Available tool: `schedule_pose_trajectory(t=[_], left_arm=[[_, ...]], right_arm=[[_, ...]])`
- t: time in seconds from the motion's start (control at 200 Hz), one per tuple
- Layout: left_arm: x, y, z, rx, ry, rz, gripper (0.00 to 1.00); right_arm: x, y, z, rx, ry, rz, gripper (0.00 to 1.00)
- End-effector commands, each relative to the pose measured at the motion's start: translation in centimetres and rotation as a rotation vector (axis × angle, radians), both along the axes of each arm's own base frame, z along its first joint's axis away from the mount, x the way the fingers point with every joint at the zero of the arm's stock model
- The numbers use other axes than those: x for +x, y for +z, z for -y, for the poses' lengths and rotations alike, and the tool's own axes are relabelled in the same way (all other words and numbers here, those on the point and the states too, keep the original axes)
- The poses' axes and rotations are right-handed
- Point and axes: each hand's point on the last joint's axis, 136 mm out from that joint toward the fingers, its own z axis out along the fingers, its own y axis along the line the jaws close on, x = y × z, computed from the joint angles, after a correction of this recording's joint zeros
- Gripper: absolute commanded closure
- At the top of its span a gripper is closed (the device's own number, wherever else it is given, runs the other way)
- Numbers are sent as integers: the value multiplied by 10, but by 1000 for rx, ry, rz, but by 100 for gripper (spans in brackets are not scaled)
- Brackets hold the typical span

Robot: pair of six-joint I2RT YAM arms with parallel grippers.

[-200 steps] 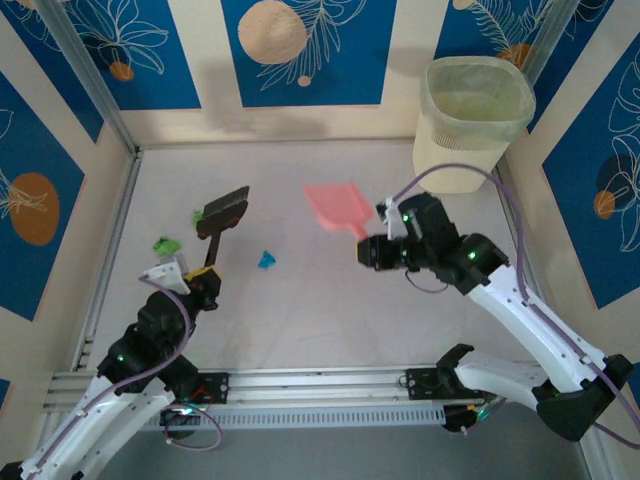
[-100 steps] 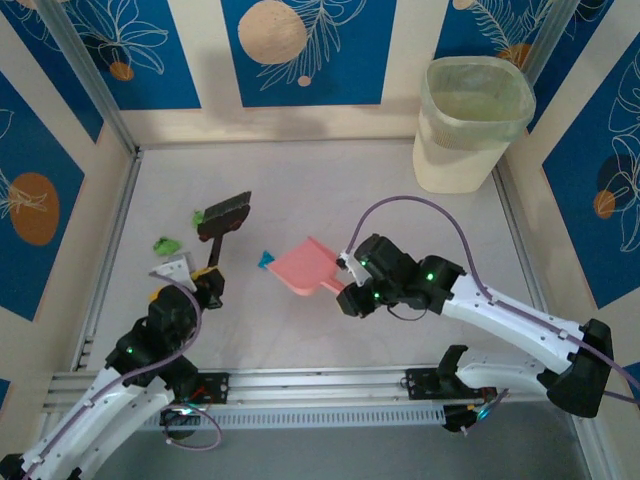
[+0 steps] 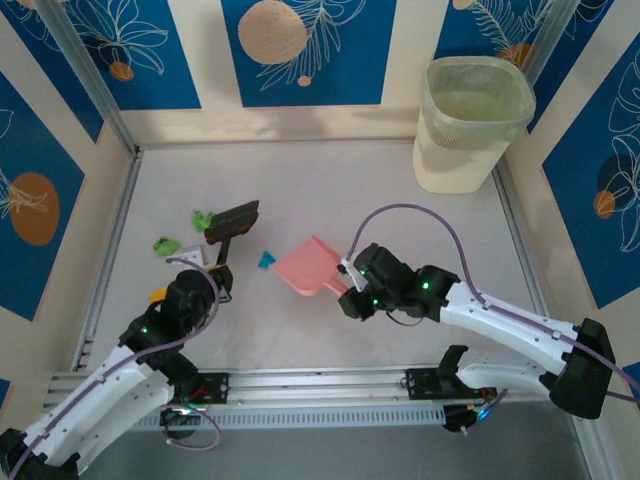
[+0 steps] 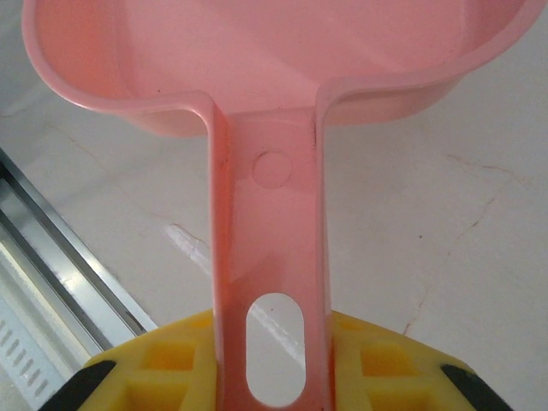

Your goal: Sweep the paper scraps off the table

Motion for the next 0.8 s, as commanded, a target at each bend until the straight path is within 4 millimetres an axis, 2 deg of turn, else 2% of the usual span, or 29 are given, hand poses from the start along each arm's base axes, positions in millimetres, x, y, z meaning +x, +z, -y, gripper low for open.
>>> schedule_pose_trajectory(t=[0.0, 0.215, 0.43, 0.645, 0.795], left_arm=[[11, 26, 9, -68, 0, 57, 100], [22, 20, 19, -59, -14, 39, 100], [27, 15, 26, -40, -32, 14, 100], [27, 17, 27, -33, -39, -2, 100], [24, 20, 25, -16, -39, -34, 100]], right_arm=[[-8, -12, -6, 3, 4, -44, 100], [-28, -39, 2, -94, 8, -100, 100], [-41, -48, 2, -104, 35, -142, 100], [-31, -61, 3, -190, 31, -107, 100], [-21, -63, -4, -229, 51, -58, 100]])
